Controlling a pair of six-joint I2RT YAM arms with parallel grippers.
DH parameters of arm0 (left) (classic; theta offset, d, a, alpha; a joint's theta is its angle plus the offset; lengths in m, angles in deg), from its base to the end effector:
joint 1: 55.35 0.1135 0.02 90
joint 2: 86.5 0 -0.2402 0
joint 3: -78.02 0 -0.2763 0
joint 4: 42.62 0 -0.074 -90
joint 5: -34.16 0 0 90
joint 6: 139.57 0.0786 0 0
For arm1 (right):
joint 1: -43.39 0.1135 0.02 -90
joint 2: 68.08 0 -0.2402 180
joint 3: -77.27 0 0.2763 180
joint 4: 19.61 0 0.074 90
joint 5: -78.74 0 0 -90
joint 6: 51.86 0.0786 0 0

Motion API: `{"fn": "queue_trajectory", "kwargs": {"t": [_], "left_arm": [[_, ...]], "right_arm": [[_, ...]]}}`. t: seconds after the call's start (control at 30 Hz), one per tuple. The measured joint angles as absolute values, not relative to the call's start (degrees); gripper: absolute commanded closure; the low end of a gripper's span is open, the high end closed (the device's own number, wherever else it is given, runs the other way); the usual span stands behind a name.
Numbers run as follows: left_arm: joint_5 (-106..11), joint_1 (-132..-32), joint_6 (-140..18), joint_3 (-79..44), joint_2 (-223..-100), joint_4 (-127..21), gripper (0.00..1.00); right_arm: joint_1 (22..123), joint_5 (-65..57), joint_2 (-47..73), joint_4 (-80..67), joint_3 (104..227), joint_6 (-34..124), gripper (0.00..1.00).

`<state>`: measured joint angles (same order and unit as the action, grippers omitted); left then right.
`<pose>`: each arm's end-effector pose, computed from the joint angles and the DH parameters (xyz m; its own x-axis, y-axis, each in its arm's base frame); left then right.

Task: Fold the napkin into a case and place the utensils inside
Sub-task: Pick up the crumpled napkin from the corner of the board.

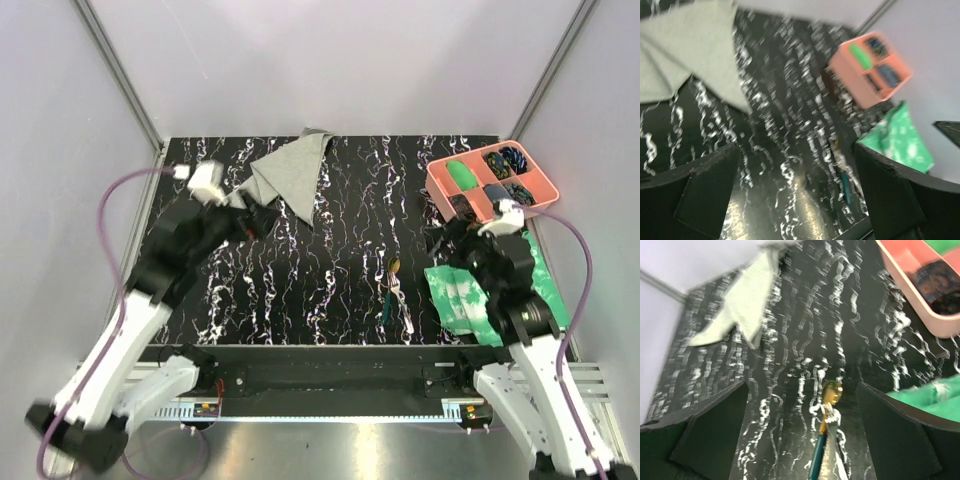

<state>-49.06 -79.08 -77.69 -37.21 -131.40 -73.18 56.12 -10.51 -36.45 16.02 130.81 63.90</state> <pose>0.2335 -0.1128 0.3488 -0.3882 -0.3406 -0.8563 0.3661 0.7958 -0.4825 0.2144 0.0495 0.3064 -0.3095 0.3756 -0.8736 -0.1091 0.8986 0.4250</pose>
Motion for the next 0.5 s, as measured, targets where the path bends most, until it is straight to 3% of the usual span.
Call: {"fn": "queue_trajectory", "kwargs": {"t": [0.23, 0.33, 0.5], "left_arm": [[-53.39, -80.13, -74.7, -20.58, -164.08, -80.83, 0.22], [-57.06, -82.16, -73.01, -15.1, -177.48, -82.66, 0.38], [-61.34, -85.37, -70.54, -7.45, -194.37, -85.11, 0.4]], "right_arm": [[56.12, -14.79, -23.7, 17.31, 134.67, 64.44, 0.0], [56.12, -15.2, -22.39, 17.79, 135.29, 64.16, 0.0], [56.12, -13.89, -19.79, 18.18, 137.91, 62.24, 0.0]]}}
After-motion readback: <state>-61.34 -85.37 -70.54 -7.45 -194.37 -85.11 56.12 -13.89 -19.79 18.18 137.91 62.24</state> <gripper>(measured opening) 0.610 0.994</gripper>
